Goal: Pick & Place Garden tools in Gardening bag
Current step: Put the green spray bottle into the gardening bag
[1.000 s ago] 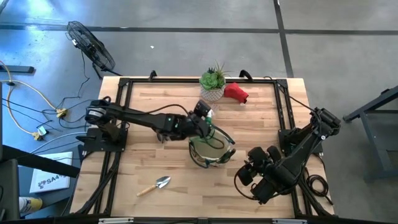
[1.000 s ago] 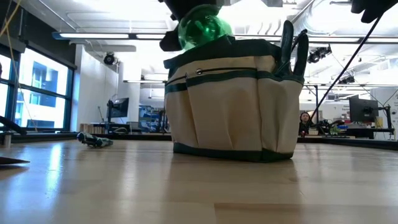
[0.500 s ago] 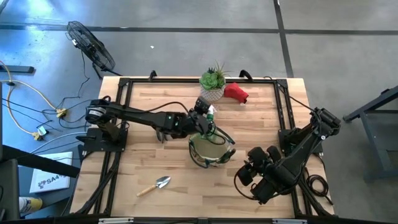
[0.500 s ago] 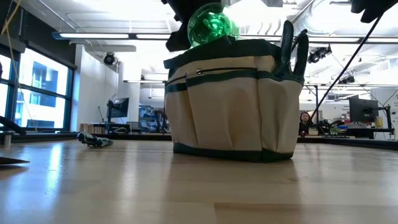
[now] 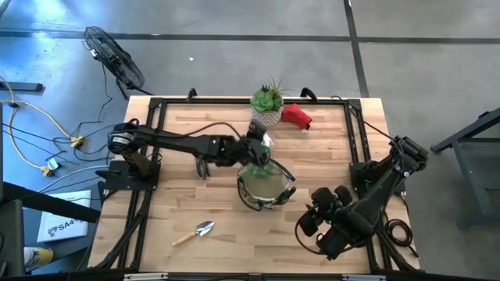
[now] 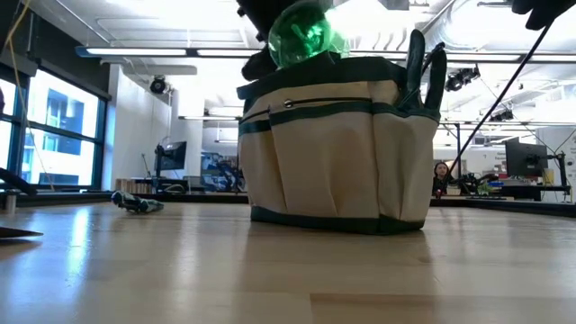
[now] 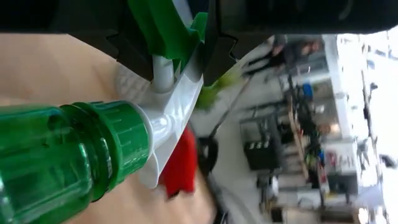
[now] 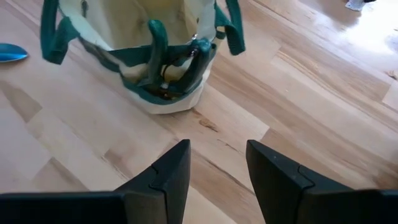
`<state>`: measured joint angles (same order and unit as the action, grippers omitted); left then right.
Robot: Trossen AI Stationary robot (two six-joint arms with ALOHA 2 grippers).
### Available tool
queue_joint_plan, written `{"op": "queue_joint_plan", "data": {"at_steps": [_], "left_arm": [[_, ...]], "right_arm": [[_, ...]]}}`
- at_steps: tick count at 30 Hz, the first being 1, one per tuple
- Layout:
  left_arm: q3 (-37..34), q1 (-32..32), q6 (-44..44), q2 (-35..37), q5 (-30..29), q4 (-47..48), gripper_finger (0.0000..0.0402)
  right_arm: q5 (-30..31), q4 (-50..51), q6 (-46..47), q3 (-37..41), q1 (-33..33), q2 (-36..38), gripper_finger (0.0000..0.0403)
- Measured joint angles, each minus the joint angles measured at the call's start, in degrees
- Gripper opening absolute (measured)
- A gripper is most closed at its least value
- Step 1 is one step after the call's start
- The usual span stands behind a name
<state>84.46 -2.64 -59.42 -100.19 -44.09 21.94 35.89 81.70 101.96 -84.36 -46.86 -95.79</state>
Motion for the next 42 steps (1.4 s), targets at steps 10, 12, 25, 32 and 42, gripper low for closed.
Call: {"op": "queue_joint_plan", "data": {"at_steps": [10,12,25,32,42], "left_arm": [[-2.4,-0.3,-1.5,0.0,-3.1,-7.1,0.0097],[-2.4,-1.8,-1.8,0.0,-3.3,-7.8,0.0097],[-2.4,-7.5,-4.3,0.0,-10.2,-7.0,0.0097],[-2.4,-7.5,-2.7,0.0,-10.9,-4.0,0.0097],[-2.4,-4.7,-1.1,0.0,-10.5,-0.7,0.0097]], "right_arm": [[0.6,-0.5,-0.2,0.0,-1.2,-1.3,0.0149],[1.7,-0.4,-0.2,0.0,-1.2,-1.3,0.0149],[4.4,-11.2,-35.0,0.0,0.0,-1.3,0.0149],[-10.5,-24.8,-57.6,0.0,9.2,-0.4,0.0149],[-17.5,-29.5,-75.6,0.0,16.9,0.6,0.0149]]}}
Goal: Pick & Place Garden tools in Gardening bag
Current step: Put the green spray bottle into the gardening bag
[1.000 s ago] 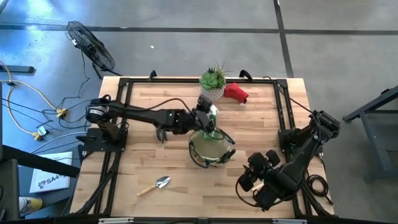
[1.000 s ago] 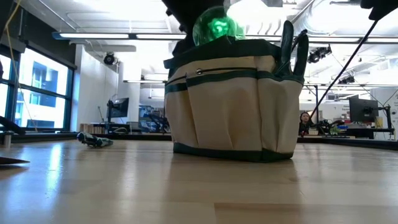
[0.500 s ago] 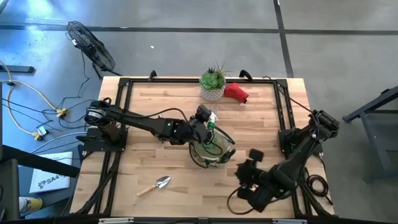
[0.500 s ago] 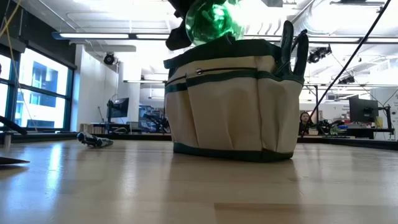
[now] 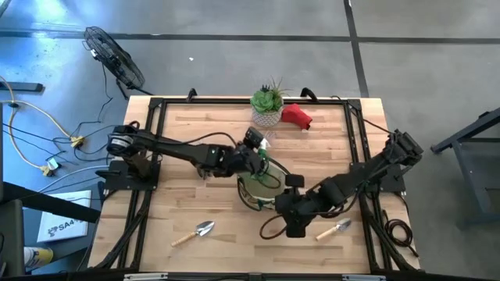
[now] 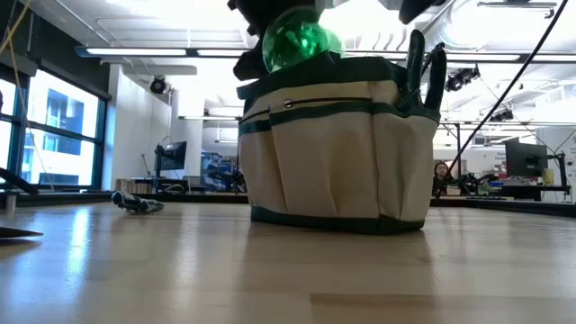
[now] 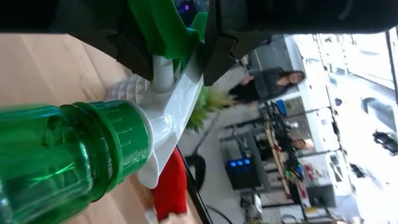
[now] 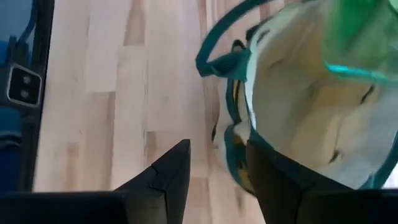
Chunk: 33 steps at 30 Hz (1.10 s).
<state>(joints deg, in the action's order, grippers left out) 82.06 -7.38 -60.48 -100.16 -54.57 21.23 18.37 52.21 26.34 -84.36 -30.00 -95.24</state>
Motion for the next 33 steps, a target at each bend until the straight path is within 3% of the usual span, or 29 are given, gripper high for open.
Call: {"op": "queue_joint_plan", "data": {"at_steps": [14,33], "left_arm": [[0.0,3.6,3.9,0.0,4.3,2.6,0.0097],[0.0,3.6,5.7,0.0,6.0,3.0,0.0097]], "right_arm": [[-0.7,0.6,-8.8,0.0,4.6,-3.5,0.0149],[-13.2,0.5,-10.1,0.0,8.1,-7.4,0.0148]]}}
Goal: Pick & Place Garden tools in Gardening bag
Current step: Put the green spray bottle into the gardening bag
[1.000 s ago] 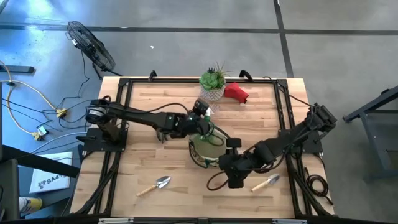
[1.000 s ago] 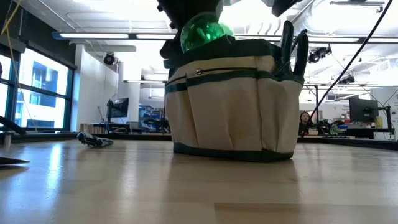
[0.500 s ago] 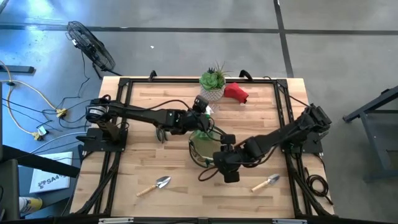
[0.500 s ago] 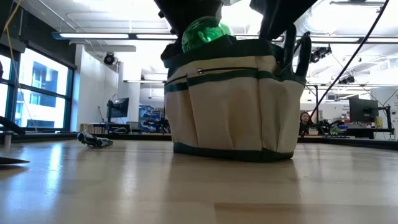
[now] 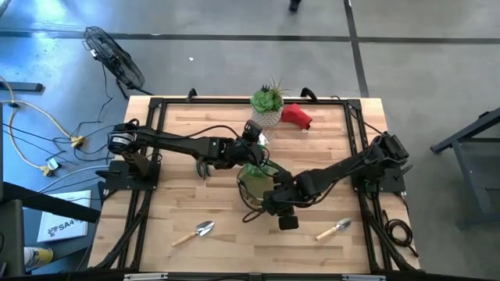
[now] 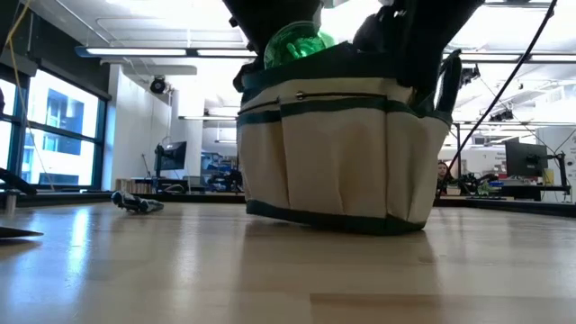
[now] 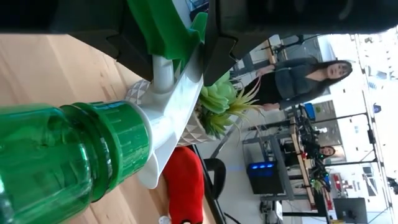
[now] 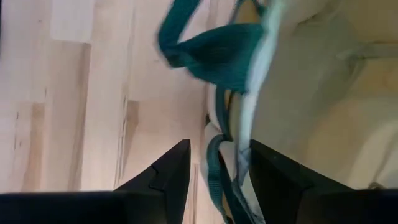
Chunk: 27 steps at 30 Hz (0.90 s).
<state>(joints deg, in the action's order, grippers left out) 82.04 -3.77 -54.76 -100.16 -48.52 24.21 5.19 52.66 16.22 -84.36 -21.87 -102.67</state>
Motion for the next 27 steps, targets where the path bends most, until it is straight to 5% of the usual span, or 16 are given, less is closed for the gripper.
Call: {"op": "queue_joint_plan", "data": {"at_steps": [5,11,27], "left_arm": [[0.0,0.0,0.0,0.0,1.2,0.0,0.0097],[0.0,-0.4,1.0,0.0,1.2,1.6,0.0097],[0.0,-2.7,-1.6,-2.0,-0.2,2.3,0.0098]], "right_arm": [[1.5,0.0,0.1,0.0,-0.2,0.0,0.0115],[1.1,0.0,0.0,0.0,-0.1,0.0,0.0014],[0.6,-0.1,0.4,0.0,0.2,0.1,0.0004]]}}
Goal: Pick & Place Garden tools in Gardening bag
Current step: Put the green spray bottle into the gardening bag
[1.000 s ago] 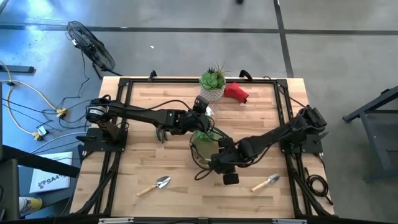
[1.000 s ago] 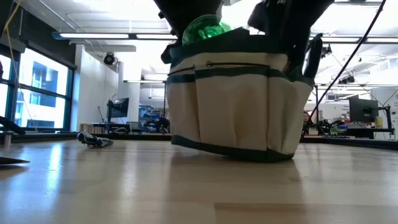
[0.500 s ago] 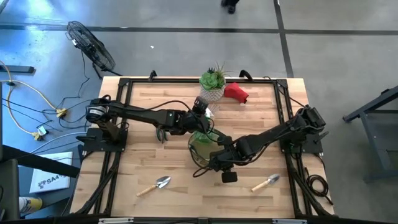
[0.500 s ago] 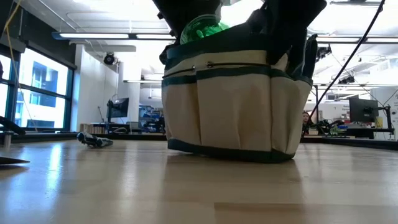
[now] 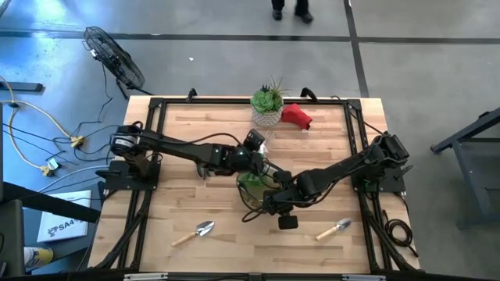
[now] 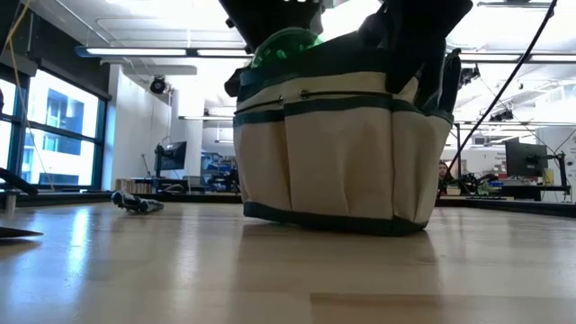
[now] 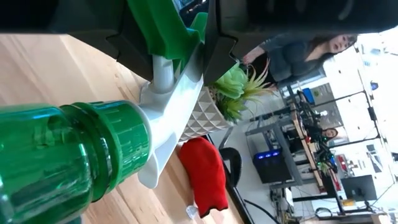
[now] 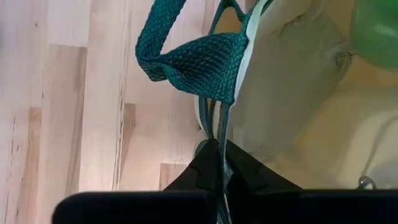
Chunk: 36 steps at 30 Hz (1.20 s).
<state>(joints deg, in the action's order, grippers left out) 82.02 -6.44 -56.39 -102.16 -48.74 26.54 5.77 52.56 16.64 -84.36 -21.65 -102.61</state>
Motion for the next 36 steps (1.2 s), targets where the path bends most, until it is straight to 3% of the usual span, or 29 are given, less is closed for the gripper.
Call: {"op": "queue_joint_plan", "data": {"at_steps": [17,22,36], "left_arm": [[-0.1,-1.6,-0.8,-0.2,-1.7,0.6,0.0212],[0.0,-3.1,-2.8,-0.2,-5.7,0.5,0.0222],[0.0,-7.8,-3.3,-0.2,-6.0,-0.1,0.0223]], "right_arm": [[0.2,-0.2,0.0,0.0,0.0,0.0,0.0003],[0.1,-0.2,0.0,0.0,0.0,0.0,0.0003],[0.1,-0.1,0.0,0.0,0.0,0.1,0.0003]]}}
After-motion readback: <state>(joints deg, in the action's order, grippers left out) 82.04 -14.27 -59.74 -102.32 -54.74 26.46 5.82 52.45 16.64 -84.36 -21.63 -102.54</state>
